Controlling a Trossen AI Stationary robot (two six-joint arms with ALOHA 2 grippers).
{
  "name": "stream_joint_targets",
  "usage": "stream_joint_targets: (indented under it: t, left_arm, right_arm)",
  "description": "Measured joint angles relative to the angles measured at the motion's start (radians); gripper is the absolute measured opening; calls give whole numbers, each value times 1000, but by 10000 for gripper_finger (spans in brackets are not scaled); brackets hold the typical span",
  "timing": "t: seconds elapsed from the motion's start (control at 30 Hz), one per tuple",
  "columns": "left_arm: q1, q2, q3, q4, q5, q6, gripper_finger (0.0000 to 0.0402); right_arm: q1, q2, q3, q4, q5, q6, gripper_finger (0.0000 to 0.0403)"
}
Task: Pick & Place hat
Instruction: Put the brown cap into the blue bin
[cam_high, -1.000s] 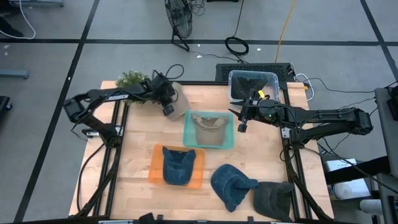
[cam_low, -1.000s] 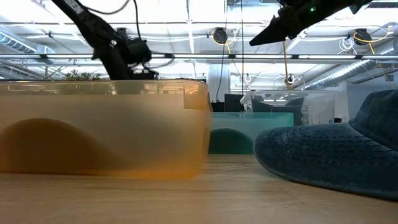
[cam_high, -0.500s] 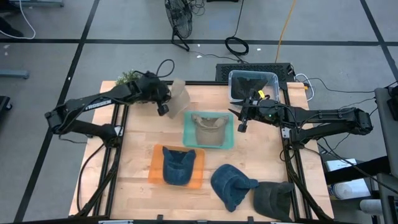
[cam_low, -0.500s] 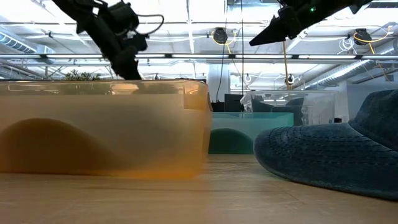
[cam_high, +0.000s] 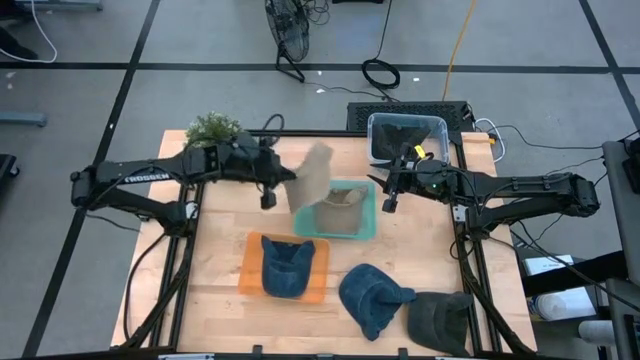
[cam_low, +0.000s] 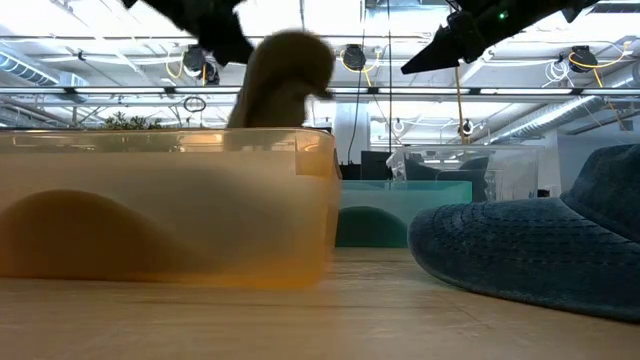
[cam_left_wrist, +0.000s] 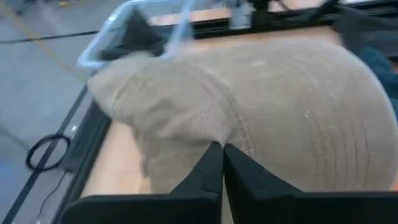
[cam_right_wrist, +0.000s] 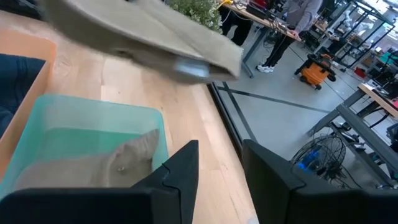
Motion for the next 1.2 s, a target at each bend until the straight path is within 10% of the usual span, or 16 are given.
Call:
stream_joint_targets:
  t: [0.67,1.2]
  left_arm:
    - [-152,476,348,-55,-104,129,12]
    - [-140,622,363,-66,-40,162,5]
  right_arm:
    - [0,-62,0,-30,0,9,116]
    - [-12,-85,-48,3,2,16,116]
